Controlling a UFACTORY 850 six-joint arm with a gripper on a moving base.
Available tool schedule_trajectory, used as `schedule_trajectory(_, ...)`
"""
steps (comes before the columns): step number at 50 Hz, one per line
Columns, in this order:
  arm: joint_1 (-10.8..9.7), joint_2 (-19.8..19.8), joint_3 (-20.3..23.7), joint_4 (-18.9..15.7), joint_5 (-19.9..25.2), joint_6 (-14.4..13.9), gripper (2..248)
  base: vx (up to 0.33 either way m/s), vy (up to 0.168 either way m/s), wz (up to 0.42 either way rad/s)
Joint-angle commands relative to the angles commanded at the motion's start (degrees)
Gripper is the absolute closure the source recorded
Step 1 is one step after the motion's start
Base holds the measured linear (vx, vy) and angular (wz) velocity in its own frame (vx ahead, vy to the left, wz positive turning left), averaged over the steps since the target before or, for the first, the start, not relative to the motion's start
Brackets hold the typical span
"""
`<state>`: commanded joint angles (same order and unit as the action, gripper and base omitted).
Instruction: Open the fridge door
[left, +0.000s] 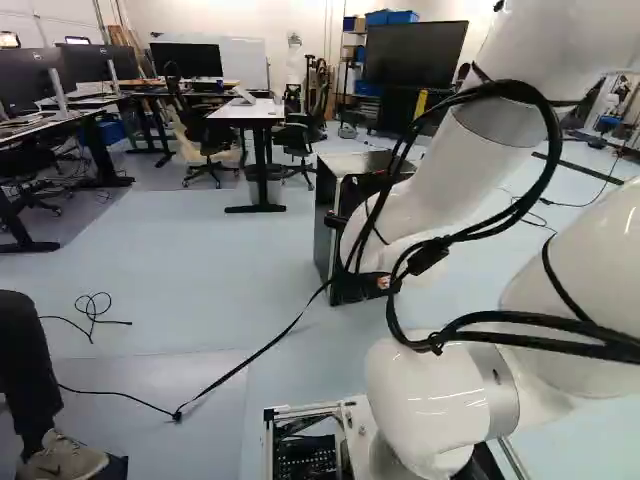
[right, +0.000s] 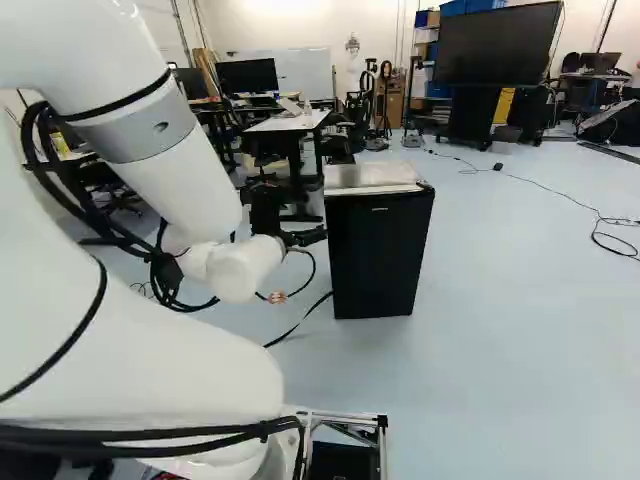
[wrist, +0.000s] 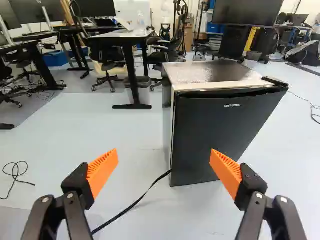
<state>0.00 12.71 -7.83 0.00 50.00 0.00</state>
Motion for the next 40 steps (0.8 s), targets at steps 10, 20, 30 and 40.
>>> schedule_trajectory(10,-0.01,-1.86,-1.65,0.00,0.00,0.00,3,0.000,0.000,0.000)
schedule_trajectory(20,-0.22,-3.91,-3.51,0.00,0.00,0.00,3,0.000,0.000,0.000)
schedule_trajectory(30,-0.70,-6.02,-5.47,0.00,0.00,0.00,3,0.000,0.000,0.000)
schedule_trajectory(40,-1.19,-8.02,-7.37,0.00,0.00,0.00,3,0.000,0.000,0.000)
